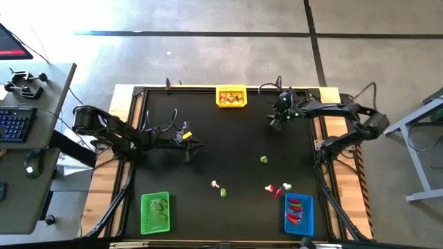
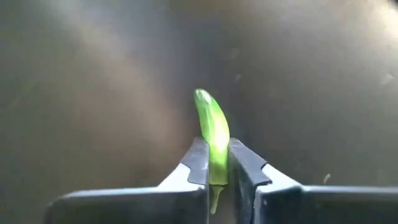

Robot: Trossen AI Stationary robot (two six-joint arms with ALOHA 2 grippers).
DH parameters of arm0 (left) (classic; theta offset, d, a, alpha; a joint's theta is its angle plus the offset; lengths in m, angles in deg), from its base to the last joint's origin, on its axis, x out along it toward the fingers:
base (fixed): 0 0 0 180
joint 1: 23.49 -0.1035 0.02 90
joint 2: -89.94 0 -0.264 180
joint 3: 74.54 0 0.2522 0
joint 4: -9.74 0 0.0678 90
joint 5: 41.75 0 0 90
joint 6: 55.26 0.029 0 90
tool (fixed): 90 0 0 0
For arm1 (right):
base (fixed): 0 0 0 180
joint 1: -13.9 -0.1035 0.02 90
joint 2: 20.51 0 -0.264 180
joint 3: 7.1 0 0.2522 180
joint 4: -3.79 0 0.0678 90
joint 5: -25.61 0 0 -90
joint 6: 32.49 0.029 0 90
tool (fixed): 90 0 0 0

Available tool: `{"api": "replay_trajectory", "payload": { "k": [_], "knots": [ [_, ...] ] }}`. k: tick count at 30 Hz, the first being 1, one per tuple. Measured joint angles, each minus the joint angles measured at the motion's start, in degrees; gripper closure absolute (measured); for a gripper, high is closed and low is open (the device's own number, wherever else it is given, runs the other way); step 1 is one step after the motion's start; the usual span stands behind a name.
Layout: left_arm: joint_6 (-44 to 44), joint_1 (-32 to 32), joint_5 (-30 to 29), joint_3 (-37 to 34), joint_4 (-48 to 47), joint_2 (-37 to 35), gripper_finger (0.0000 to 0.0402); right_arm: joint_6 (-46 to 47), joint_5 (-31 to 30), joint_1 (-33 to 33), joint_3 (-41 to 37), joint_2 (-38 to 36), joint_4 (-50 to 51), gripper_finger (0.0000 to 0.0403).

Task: Sort produce into baskets
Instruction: Put the top green chili into the blue bin

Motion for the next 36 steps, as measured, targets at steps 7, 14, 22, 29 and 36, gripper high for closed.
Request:
{"api": "replay_trajectory", "payload": {
  "k": [7,14,22,29,36],
  "knots": [
    [0.0,0.0,0.0,0.0,0.0,0.0,0.0400,4.8,4.9,-5.2,5.4,-12.2,22.2,0.0375],
    [0.0,0.0,0.0,0.0,0.0,0.0,0.0400,22.5,7.0,-25.9,8.5,-27.6,35.1,0.0386],
    [0.9,0.0,0.0,0.0,0.1,0.0,0.0400,49.6,-2.9,-53.9,8.2,-34.6,35.0,0.0387],
    [1.0,0.0,0.0,0.0,0.1,0.0,0.0400,68.5,-9.2,-74.1,8.1,-30.2,31.8,0.0388],
    [1.1,0.0,0.0,0.0,0.1,0.0,0.0400,86.0,-12.0,-88.9,8.1,-23.7,28.3,0.0388]
  ]
}}
